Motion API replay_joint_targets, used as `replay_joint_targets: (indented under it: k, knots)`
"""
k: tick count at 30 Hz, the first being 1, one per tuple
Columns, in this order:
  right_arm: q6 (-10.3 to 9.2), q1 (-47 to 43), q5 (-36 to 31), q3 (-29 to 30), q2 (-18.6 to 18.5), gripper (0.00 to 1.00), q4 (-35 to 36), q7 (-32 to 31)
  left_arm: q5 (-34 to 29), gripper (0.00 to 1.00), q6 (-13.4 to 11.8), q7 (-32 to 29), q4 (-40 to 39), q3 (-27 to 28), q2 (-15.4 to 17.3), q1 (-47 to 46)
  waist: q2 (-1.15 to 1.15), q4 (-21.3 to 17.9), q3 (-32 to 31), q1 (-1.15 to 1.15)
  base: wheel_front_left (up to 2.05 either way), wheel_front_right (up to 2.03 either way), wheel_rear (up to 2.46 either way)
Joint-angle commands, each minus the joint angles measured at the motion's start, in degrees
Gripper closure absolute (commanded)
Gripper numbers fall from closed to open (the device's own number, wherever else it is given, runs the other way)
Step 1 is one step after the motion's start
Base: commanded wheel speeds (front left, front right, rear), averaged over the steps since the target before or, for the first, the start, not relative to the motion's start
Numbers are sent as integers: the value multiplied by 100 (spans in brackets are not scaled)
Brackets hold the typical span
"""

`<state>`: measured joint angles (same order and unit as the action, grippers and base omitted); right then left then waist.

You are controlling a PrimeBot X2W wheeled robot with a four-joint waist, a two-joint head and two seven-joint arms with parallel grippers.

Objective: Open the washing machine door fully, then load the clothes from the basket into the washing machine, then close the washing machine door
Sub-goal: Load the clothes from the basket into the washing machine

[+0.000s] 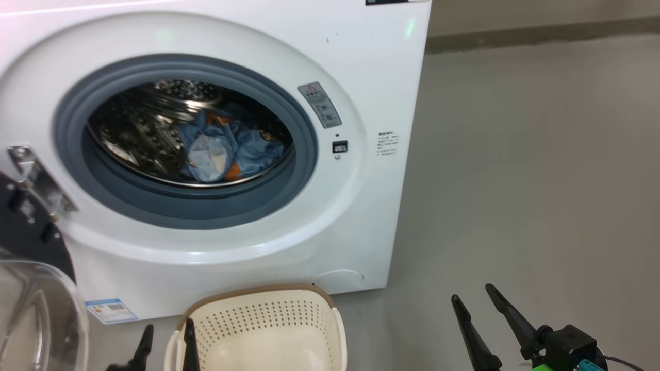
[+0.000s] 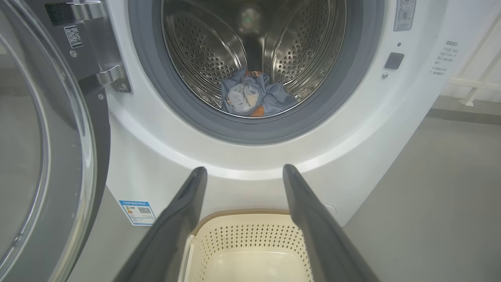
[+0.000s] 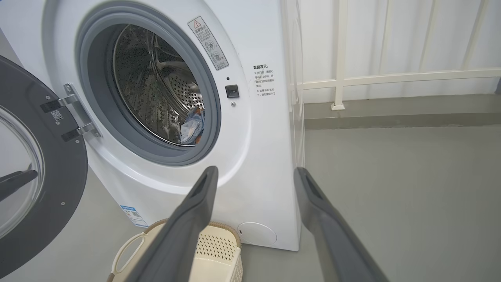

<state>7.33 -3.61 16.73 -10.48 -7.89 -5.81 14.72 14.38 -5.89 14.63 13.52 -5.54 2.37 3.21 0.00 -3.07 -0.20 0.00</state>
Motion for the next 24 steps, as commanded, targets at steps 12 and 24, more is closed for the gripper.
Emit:
replay_joint_targets:
  k: [12,24]
  knots:
    - [16,-178,-20,78,-76,0,241,28,-63,0,-83,37,-569,122,52,588,0,171,-357,0,0,0,0]
    - [16,-392,-39,283,-50,0,215,28,-70,0,-155,37,-797,200,51,838,0,160,-503,0,0,0,0]
